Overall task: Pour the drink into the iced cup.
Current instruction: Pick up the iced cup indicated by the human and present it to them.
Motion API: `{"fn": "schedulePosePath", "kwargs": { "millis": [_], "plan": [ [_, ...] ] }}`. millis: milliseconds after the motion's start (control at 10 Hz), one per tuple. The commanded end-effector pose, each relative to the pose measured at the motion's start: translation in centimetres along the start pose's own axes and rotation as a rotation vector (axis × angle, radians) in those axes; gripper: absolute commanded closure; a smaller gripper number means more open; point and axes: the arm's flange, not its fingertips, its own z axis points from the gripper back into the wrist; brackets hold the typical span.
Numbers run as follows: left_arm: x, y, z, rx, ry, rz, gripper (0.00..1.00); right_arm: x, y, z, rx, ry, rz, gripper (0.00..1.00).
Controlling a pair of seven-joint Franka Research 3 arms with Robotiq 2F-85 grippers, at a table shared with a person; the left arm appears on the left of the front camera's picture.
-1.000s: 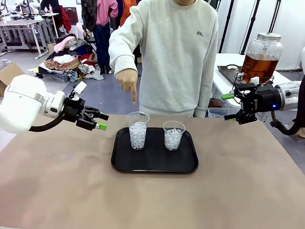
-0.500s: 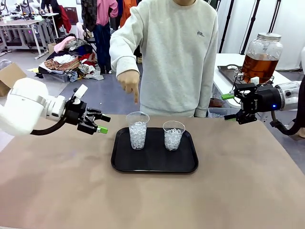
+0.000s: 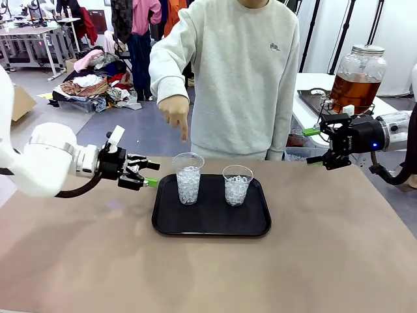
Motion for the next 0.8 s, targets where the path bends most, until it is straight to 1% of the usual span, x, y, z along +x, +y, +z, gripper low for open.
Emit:
{"fn": "schedulePosePath", "kwargs": {
  "millis": [0,300,400,700],
  "plan": [
    [-0.71,0.28,-1.31,0.021,-0.013,-0.022,0.00,0.00,0.08,0.02,0.002,-0.001,-0.002,0.00],
    [-0.82,-0.19,-1.54,0.019,-0.006,-0.021,0.00,0.00,0.08,0.02,0.002,-0.001,-0.002,0.00],
    [-0.99,-0.06,-1.43,0.001,-0.003,0.009,0.00,0.00,0.08,0.02,0.002,-0.001,-0.002,0.00],
    [-1.02,-0.09,-1.51,0.001,0.000,0.009,0.00,0.00,0.08,0.02,0.002,-0.001,-0.002,0.00]
  ]
}}
